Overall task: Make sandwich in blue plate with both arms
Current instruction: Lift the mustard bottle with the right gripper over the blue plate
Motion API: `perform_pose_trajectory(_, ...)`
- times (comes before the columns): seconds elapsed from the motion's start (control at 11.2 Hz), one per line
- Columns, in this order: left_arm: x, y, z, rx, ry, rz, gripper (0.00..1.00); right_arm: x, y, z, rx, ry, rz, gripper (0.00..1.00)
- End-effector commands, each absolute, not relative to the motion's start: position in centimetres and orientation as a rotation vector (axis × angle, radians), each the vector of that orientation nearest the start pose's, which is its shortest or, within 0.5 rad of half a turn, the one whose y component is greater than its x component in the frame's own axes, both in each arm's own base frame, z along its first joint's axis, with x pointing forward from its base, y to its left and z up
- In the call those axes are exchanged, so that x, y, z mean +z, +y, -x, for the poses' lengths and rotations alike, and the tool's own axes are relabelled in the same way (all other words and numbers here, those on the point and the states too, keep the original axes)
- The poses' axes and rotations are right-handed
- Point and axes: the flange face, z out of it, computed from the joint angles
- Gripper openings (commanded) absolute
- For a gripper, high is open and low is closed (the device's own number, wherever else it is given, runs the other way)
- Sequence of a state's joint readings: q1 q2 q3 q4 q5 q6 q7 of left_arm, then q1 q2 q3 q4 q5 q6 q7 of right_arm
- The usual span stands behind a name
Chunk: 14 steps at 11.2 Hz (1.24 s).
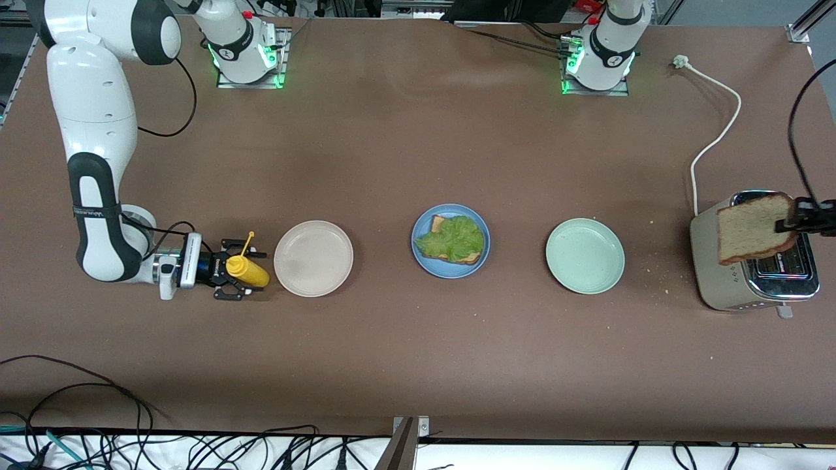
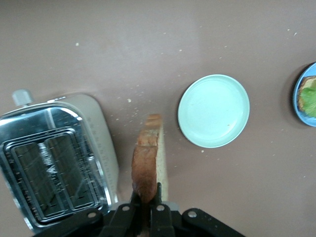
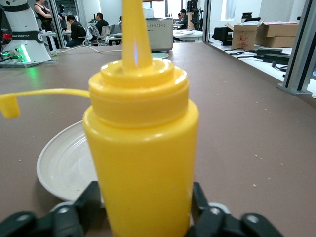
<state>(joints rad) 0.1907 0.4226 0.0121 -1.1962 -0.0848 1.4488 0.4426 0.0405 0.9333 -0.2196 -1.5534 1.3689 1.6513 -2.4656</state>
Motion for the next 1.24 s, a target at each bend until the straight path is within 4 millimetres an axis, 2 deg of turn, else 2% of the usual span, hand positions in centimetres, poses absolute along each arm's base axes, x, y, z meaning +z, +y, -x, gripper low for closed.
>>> perform_pose_trajectory(0.0,53.7,8.6,-65.0,0.259,0.362,3.249,0.00,10.6,0.0,-65.5,-1.010,-1.473,1.478,0.05)
perform_pose_trajectory(0.09,53.8,8.3,-65.0,0.258,0.357,3.249,0.00,11.3,0.7,-66.2,-1.008,-1.505,1.481,0.00)
perform_pose_trajectory(0.18,53.9,8.2,-65.0,0.258,0.357,3.249,0.00,11.5,1.1,-66.4,-0.977,-1.531,1.505,0.00)
perform_pose_trajectory(0.36,54.1,8.2,-64.9,0.254,0.355,3.247,0.00,13.6,2.7,-67.2,-0.876,-1.563,1.585,0.00)
perform_pose_trajectory(0.53,54.1,8.3,-64.8,0.261,0.353,3.247,0.00,17.0,4.5,-67.6,-0.676,-1.591,1.692,0.00)
perform_pose_trajectory(0.8,53.7,8.7,-64.5,0.299,0.339,3.249,0.00,21.5,7.8,-68.2,-0.469,-1.631,1.853,0.00)
perform_pose_trajectory(0.98,53.6,9.1,-64.3,0.322,0.331,3.253,0.00,24.7,10.8,-68.7,-0.335,-1.668,1.990,0.00)
perform_pose_trajectory(1.16,53.4,9.0,-63.9,0.366,0.290,3.256,0.00,28.3,15.9,-69.0,-0.178,-1.771,2.130,0.00)
